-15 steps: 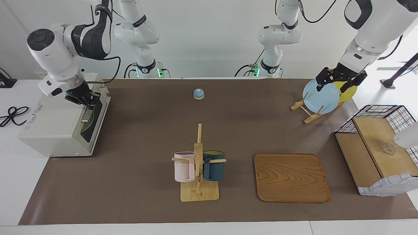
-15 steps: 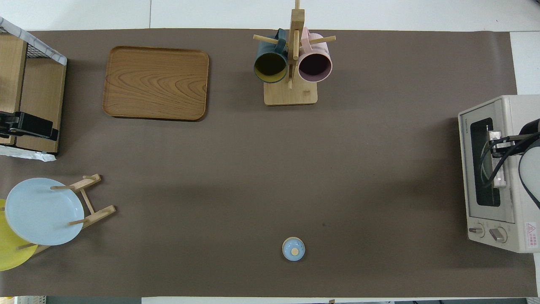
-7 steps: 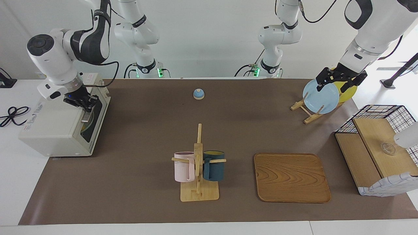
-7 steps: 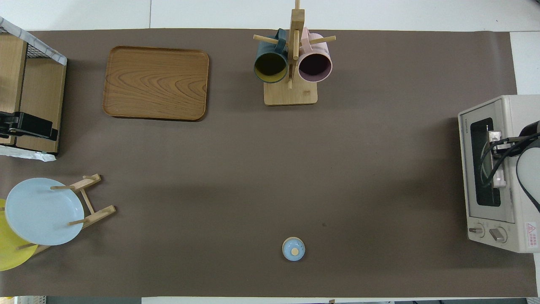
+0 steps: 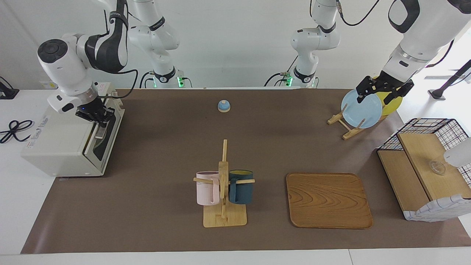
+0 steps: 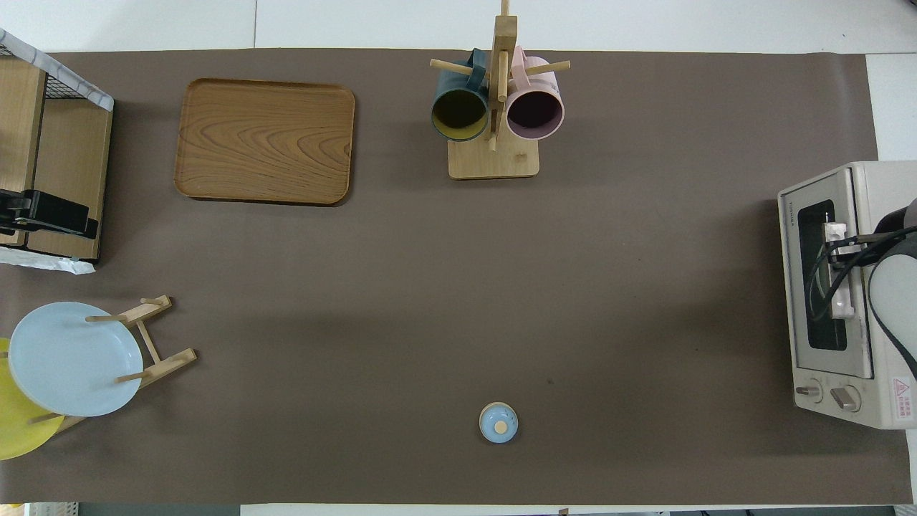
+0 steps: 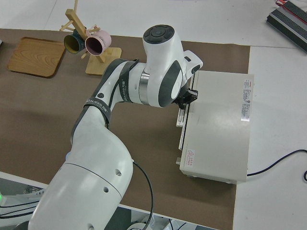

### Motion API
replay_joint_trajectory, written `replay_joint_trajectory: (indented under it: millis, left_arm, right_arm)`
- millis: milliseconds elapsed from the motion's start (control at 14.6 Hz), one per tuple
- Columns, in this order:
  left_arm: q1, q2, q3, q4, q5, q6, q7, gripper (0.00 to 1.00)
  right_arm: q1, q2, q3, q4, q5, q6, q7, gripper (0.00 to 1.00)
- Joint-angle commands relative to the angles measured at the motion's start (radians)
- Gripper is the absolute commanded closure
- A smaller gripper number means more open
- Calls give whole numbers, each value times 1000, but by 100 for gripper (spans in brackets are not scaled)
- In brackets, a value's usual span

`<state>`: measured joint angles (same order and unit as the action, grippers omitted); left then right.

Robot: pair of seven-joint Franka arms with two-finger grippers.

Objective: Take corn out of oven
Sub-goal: 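Pull the toaster oven door open with the right gripper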

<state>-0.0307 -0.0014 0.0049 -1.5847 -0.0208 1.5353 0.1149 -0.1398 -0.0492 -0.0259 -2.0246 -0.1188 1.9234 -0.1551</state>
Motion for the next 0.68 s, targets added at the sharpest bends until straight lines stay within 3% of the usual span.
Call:
replay_joint_trajectory:
  millis: [0,615]
  left_arm:
    - [11,-23,-6,-23,19,8,-6,0]
    - [11,-23,-6,-23,19,9,-8,0]
  right_arm:
    - [17,60,0,-77,2,153,31,100]
    - [72,120,3,-157,39,339,97,100]
